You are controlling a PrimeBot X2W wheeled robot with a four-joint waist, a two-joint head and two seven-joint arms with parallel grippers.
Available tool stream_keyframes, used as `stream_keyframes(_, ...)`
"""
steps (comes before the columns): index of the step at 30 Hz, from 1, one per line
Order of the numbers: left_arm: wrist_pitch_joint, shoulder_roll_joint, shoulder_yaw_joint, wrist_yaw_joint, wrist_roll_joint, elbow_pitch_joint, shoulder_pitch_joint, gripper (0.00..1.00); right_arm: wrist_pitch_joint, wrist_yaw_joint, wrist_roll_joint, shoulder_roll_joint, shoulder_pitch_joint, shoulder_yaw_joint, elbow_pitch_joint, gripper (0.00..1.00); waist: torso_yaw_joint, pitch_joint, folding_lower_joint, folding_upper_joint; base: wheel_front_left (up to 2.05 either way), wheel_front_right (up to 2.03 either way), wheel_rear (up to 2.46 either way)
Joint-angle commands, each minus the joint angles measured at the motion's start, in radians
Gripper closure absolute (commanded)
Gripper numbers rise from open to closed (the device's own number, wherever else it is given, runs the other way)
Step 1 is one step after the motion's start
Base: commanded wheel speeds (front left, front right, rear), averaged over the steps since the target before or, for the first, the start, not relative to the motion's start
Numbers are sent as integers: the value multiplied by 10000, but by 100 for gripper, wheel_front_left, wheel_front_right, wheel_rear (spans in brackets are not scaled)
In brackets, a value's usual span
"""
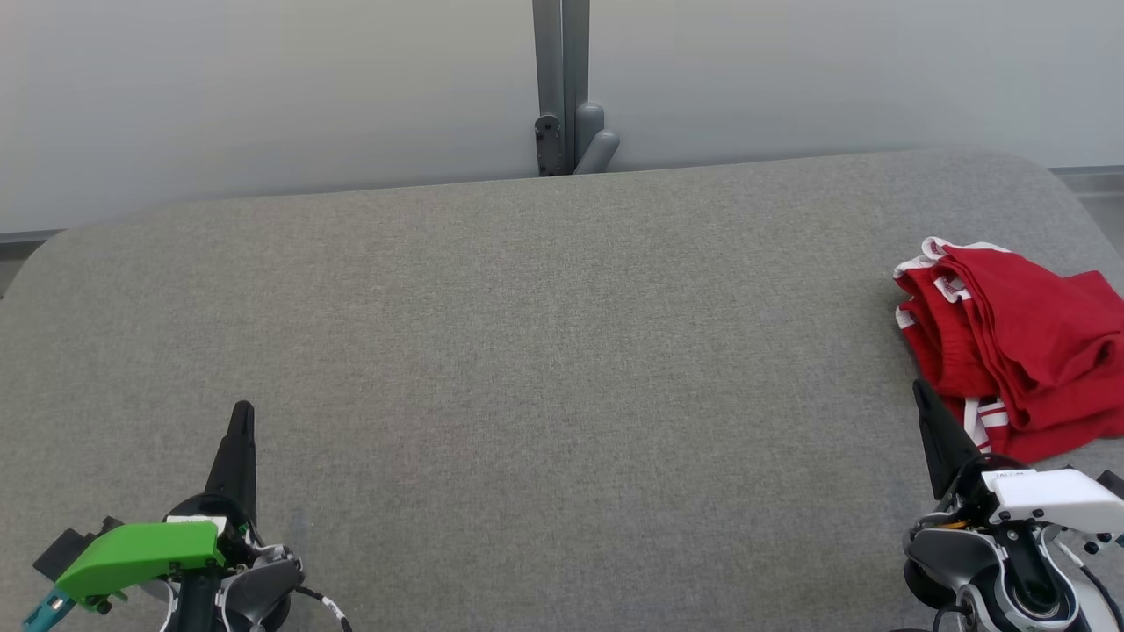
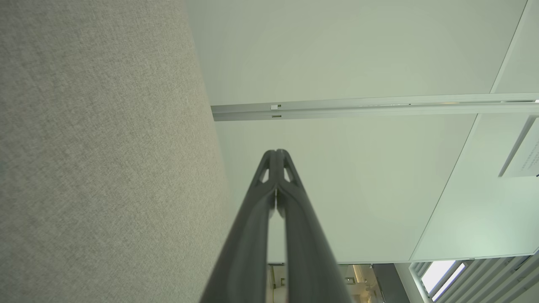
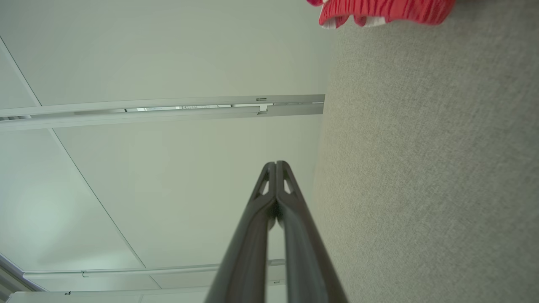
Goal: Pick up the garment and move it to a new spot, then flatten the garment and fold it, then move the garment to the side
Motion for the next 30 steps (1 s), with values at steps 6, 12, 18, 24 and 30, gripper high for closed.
stream_keyframes(6, 7, 66, 12, -36, 1, -33, -119, 100, 35, 4, 47, -48, -40, -16, -50, 100, 0, 0, 0, 0, 0, 0, 0)
stream_keyframes(12, 7, 66, 12, -36, 1, -31, -119, 100, 35, 4, 48, -48, -40, -16, -50, 100, 0, 0, 0, 0, 0, 0, 0)
stream_keyframes(18, 7, 66, 12, -36, 1, -32, -119, 100, 34, 4, 48, -48, -40, -15, -50, 100, 0, 0, 0, 0, 0, 0, 0)
stream_keyframes(24, 7, 66, 12, -36, 1, -32, -118, 100, 34, 4, 48, -48, -40, -15, -50, 100, 0, 0, 0, 0, 0, 0, 0)
stream_keyframes(30, 7, 66, 12, -36, 1, -33, -118, 100, 34, 4, 47, -48, -40, -15, -50, 100, 0, 0, 0, 0, 0, 0, 0)
